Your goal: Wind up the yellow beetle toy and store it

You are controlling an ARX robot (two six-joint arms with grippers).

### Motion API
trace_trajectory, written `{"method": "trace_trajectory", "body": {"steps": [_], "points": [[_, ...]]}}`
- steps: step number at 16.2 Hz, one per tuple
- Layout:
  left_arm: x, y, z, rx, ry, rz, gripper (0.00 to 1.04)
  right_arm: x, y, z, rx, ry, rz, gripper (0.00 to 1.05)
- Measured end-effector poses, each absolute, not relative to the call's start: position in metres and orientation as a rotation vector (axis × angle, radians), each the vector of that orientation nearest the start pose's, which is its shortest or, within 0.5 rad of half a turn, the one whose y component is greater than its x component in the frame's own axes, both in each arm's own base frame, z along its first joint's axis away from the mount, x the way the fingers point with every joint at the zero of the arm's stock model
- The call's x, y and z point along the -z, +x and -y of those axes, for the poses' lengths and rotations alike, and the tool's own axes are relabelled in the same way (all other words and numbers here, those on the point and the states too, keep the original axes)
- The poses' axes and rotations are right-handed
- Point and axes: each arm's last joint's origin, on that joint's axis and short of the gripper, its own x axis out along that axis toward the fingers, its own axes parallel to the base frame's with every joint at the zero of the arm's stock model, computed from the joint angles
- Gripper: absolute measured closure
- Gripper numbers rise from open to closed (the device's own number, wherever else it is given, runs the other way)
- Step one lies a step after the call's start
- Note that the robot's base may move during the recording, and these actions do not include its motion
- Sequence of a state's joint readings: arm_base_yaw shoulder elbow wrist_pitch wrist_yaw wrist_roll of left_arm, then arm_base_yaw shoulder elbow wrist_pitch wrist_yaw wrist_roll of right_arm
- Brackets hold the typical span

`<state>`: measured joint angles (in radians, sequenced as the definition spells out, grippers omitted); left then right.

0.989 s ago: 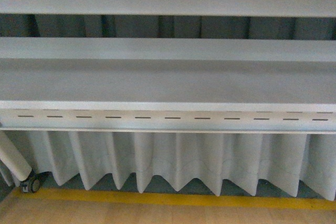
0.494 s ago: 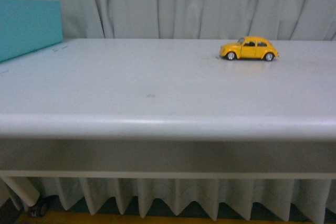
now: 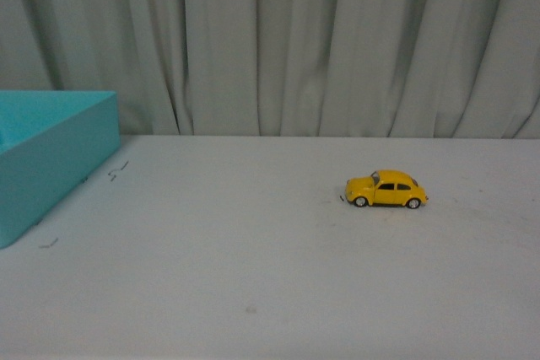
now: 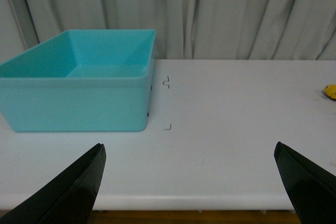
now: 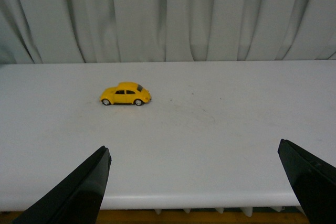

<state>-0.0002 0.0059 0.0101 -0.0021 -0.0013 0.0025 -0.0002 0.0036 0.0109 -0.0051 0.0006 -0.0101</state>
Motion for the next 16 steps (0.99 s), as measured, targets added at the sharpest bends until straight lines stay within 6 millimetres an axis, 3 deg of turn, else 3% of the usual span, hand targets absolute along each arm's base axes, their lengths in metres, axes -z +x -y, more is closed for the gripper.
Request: {"method": "trace_trajectory", "body": {"steps": [16], "points": [[-0.1663, 0.0975, 0.0000, 0.000, 0.002, 0.002, 0.07, -0.1666, 0.0973, 0.0000, 0.000, -0.008, 0.004, 0.07]]}}
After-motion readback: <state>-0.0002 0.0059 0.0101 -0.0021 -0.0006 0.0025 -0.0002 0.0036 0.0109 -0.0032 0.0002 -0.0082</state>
